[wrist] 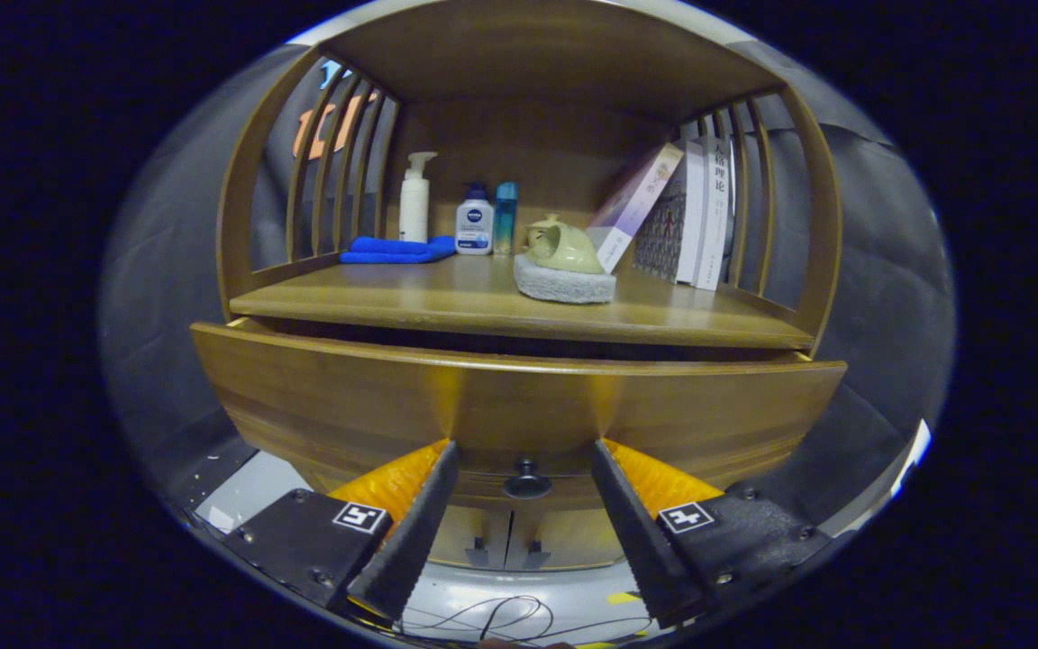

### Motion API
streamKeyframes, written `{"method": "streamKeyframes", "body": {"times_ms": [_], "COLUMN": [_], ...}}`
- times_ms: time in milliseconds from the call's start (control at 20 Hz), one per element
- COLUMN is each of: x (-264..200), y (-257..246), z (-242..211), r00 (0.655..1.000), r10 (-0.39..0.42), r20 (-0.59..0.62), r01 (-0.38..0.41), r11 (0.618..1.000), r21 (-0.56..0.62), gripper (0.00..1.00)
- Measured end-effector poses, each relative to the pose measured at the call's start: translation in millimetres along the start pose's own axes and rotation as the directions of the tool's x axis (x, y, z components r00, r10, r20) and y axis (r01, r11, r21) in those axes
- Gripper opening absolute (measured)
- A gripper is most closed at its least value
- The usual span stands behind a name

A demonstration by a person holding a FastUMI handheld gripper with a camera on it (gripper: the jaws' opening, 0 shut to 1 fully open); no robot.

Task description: Pull open the drawer, take out the items inside it, and place them on the countertop above the cabinet.

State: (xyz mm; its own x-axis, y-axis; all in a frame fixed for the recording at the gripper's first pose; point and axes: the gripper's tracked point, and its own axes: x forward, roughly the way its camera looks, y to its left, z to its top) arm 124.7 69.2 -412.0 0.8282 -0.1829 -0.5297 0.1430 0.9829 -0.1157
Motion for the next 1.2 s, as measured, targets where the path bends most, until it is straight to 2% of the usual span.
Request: {"method": "streamKeyframes", "body": {"times_ms": [300, 500, 700, 900, 1200], "x": [27.7, 29.0, 21.4, -15.4, -103.7], "y": [0.1, 0.3, 0.2, -10.4, -47.7], "z": [10.5, 9.9, 15.4, 38.4, 92.2], "r00": [1.0, 1.0, 0.999, 0.994, 0.972], "r10": [-0.008, -0.02, 0.03, 0.074, 0.141], "r20": [0.008, 0.011, 0.018, 0.075, 0.187], "r01": [0.008, 0.02, -0.029, -0.071, -0.147], "r11": [1.0, 0.999, 0.998, 0.996, 0.989], "r21": [-0.024, -0.047, -0.047, -0.046, 0.021], "gripper": [0.95, 0.95, 0.98, 0.98, 0.99]}}
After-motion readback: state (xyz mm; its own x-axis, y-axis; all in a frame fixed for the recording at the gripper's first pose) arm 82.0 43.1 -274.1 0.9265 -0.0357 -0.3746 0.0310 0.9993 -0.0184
